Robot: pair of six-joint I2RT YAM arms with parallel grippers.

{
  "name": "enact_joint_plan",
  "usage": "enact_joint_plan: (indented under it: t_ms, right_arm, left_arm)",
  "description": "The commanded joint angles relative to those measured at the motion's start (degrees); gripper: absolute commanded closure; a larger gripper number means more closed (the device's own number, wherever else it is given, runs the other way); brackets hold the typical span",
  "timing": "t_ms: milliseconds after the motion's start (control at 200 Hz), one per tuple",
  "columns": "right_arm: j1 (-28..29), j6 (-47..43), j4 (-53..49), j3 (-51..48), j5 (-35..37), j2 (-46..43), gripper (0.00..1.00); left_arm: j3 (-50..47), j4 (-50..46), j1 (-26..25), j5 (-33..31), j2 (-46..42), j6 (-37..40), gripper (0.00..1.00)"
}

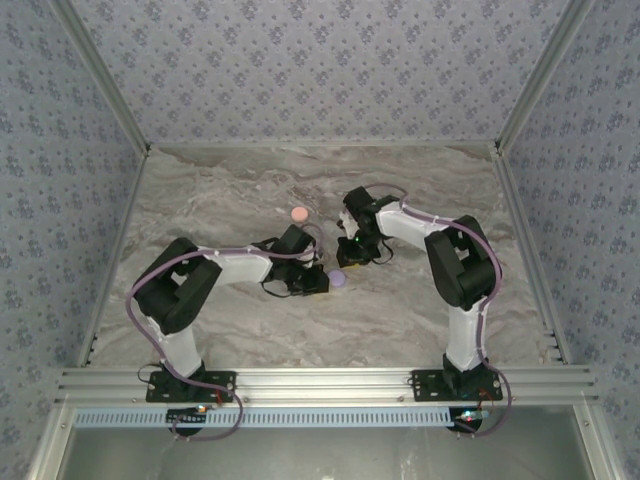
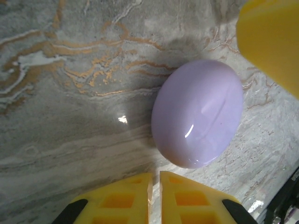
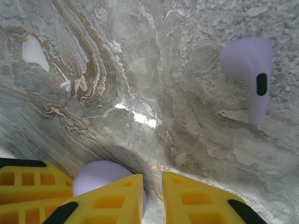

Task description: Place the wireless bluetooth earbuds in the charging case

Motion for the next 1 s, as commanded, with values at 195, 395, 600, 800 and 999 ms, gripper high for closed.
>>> enact_joint_plan:
  t_ms: [195,395,600,800,999]
  right_arm:
    - [0.9,-1.0,-2.9,-0.2,0.8,0.7,0.78]
    - [1.2,-1.0,-3.0,-1.4,0.9,0.1,0.78]
    - [1.2,-0.3,-3.3,-2.1,2.8,-1.2,0.78]
    - [0.8,0.8,-3.3,-2.2,4.9,-3.8,0.76]
    - [-1.2,2.4,-0.8,-5.1,2.9,-7.8,0.73]
  left_arm:
    - [2.6,-3.8,-0.1,-9.2,1.4,-1.6,0.86]
    - [2.7,-5.2,0.0,-11.3,1.2,-1.8,0.86]
    - [2.6,-9.0,0.1,-15.6,-0.8,-0.8,0.81]
    - [2.4,-12.6,0.7,-19.4,-4.3,0.5,0.71]
    - [0.8,-11.6,1.4,-18.7,-7.9,1.1,0.64]
